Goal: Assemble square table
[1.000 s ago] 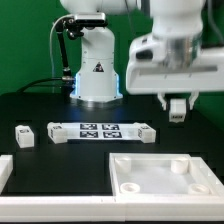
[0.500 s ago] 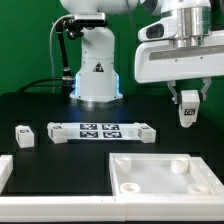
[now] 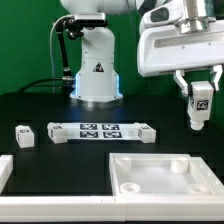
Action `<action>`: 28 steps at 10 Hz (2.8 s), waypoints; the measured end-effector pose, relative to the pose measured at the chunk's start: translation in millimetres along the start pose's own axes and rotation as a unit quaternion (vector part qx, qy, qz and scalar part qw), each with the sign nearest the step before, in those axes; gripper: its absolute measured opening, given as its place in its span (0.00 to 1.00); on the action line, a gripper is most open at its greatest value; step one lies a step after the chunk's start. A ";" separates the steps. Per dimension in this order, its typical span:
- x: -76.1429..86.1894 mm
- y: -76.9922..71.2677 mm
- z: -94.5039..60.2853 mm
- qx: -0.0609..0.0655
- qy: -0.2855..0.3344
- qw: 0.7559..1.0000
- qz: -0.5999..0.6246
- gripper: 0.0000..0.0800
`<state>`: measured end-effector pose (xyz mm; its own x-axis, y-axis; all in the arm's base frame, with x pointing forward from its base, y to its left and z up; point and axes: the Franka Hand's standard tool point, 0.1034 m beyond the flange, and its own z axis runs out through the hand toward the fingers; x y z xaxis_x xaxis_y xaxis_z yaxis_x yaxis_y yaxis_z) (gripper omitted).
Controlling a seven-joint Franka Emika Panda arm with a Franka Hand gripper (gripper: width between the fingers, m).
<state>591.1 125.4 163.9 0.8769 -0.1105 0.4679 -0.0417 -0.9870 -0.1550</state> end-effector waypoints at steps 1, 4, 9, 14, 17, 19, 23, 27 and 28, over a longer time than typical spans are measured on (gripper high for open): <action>-0.6 -2.8 -0.1 0.008 0.031 0.999 0.002 0.36; -6.0 15.4 17.8 -0.001 0.070 0.997 -0.043 0.36; 32.4 30.6 23.4 -0.013 0.076 0.994 -0.079 0.36; 55.6 49.8 51.2 -0.025 0.087 0.989 -0.118 0.36; 39.6 39.2 73.3 -0.021 0.079 0.991 -0.110 0.36; 33.3 30.4 79.4 -0.018 0.074 0.991 -0.107 0.36; 32.8 24.8 88.5 -0.015 0.075 0.992 -0.105 0.36; 39.1 25.7 92.1 -0.016 0.082 0.991 -0.103 0.36; 39.4 26.2 92.5 -0.016 0.087 0.991 -0.104 0.36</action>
Offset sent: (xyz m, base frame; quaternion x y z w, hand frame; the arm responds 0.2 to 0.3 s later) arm 0.0247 -0.0659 -0.0288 -0.0468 0.1522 -0.1506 0.9757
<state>668.9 105.9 97.8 0.7730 0.0792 0.6294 0.1126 -0.9936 -0.0132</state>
